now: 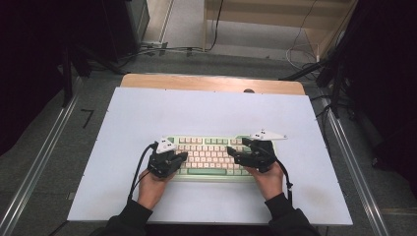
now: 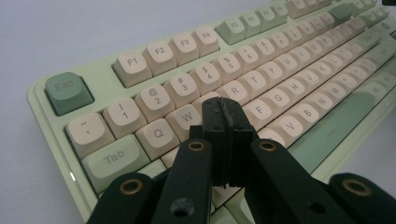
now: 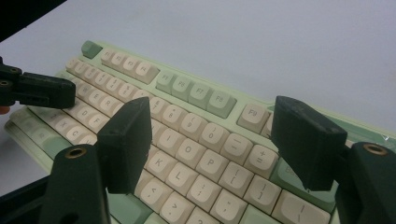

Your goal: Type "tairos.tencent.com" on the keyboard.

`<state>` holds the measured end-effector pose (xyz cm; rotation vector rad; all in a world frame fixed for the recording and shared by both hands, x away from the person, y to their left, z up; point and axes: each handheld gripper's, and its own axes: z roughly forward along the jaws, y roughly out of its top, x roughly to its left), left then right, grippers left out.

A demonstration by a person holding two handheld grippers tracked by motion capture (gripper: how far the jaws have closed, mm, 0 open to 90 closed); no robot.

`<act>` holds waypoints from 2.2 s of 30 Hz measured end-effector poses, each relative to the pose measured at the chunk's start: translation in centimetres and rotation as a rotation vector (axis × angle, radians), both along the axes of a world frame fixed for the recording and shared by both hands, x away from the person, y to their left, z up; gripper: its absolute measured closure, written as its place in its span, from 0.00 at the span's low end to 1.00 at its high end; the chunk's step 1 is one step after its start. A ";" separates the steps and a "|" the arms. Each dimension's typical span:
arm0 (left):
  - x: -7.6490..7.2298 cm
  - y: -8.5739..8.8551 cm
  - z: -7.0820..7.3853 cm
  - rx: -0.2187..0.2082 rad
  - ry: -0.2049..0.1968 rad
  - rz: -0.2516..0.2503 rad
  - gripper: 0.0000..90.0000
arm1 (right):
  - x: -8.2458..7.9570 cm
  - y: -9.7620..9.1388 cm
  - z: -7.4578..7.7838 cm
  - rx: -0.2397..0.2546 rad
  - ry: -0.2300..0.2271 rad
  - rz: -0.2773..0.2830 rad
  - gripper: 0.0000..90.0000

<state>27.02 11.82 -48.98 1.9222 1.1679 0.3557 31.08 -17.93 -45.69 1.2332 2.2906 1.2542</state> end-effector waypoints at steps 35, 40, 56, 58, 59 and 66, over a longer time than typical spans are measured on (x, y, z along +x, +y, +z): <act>-0.4 0.8 0.8 -0.087 -0.058 0.013 0.81 | 0.0 0.0 -0.2 -0.011 -0.002 -0.002 0.31; -0.8 1.2 1.3 -0.111 -0.132 0.063 0.53 | 0.0 0.0 -0.2 -0.014 -0.001 -0.004 0.31; -0.3 2.0 1.1 -0.096 -0.101 0.143 0.29 | -0.1 0.1 -0.2 -0.016 -0.002 -0.004 0.32; -0.3 2.0 1.1 -0.088 -0.100 0.146 0.29 | -0.1 0.1 -0.2 -0.016 -0.004 -0.003 0.32; -0.3 2.1 1.1 -0.088 -0.100 0.148 0.28 | -0.1 0.1 -0.2 -0.016 -0.006 -0.004 0.32; -0.2 2.4 1.0 -0.101 -0.106 0.168 0.28 | -0.2 0.1 -0.2 -0.017 -0.004 -0.001 0.32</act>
